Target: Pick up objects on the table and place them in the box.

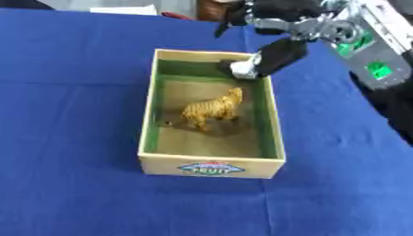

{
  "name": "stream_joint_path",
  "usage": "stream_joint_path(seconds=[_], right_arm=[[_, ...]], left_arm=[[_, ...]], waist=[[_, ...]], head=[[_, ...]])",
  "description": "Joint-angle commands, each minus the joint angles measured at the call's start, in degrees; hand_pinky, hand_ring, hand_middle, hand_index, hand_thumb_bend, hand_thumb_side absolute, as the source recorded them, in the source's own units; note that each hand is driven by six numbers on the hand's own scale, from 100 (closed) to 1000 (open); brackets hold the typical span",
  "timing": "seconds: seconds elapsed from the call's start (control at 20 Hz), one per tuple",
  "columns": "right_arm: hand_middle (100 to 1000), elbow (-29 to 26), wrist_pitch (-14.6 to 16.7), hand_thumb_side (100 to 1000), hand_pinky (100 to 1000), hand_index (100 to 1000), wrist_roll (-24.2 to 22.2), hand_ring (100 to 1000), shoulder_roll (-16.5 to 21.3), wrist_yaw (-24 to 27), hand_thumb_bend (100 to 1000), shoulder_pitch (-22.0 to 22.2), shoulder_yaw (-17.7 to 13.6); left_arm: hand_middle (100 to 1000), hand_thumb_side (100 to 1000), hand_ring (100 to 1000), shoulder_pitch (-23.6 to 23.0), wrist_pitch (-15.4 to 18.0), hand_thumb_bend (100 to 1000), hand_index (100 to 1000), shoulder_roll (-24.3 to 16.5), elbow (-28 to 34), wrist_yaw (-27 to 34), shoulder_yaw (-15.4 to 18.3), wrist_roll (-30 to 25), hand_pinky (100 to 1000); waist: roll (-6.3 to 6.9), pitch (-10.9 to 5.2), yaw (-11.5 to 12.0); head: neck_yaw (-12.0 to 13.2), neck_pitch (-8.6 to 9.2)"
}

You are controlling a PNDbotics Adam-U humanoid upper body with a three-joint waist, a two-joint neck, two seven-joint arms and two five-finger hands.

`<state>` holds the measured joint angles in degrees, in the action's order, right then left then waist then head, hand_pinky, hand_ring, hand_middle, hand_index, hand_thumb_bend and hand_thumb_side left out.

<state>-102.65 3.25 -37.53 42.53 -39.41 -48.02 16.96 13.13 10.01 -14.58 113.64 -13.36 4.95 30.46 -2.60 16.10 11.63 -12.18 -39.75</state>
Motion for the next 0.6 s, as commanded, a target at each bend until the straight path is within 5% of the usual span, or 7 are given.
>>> stream_joint_path(seconds=[0.05,0.4,0.6], right_arm=[[801,-5.09,-2.54,977,871,856,2.80,840,1.70,0.71,100,0.63,-5.07],[774,-11.75,-8.17,923,868,861,8.43,815,-1.73,3.34,100,5.58,-14.23],[759,-11.93,-11.50,974,857,882,11.76,796,-4.66,6.64,100,8.92,-19.64]], left_arm=[[542,472,559,0.18,0.03,100,685,-0.45,0.95,-0.13,0.68,0.44,505],[543,473,559,-0.12,-0.01,100,685,-0.26,0.95,-0.34,1.22,1.20,505],[544,473,559,-0.05,0.00,100,685,-0.14,0.95,-0.43,1.38,1.49,505]], waist=[[0.46,-0.80,-0.32],[1.26,-0.65,-1.51],[1.56,-0.48,-1.91]], head=[[0.54,-0.20],[2.53,0.45],[3.04,0.86]])
